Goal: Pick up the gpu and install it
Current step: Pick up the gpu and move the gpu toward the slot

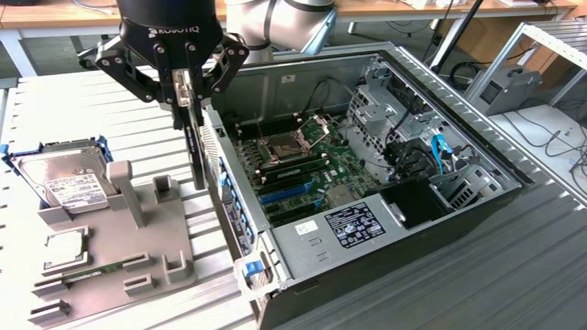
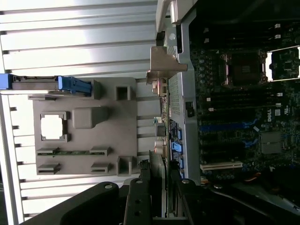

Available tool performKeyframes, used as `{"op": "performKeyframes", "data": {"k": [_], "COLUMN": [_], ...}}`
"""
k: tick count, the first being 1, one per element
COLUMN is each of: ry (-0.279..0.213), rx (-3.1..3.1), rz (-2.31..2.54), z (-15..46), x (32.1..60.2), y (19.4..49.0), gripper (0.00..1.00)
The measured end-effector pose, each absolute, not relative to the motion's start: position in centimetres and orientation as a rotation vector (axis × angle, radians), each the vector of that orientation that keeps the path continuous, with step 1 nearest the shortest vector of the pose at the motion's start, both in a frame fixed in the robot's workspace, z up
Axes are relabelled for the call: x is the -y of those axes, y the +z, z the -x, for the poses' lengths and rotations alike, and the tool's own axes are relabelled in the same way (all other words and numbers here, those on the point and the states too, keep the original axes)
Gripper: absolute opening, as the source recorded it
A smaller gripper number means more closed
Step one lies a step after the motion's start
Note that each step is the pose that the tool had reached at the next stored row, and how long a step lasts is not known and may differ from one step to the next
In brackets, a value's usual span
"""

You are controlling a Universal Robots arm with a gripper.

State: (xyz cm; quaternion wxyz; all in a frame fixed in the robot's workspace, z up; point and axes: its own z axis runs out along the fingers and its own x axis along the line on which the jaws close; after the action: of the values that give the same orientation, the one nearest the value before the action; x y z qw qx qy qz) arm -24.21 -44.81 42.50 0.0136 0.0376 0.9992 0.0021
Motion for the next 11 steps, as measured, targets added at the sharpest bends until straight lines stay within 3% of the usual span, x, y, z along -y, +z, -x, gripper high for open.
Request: {"op": "performKeyframes", "data": {"k": [11], "ry": [0.006], "rx": [-3.112], "rz": [-0.117], "z": [23.90], "x": [44.81], "y": [42.50], "gripper": [0.26]}}
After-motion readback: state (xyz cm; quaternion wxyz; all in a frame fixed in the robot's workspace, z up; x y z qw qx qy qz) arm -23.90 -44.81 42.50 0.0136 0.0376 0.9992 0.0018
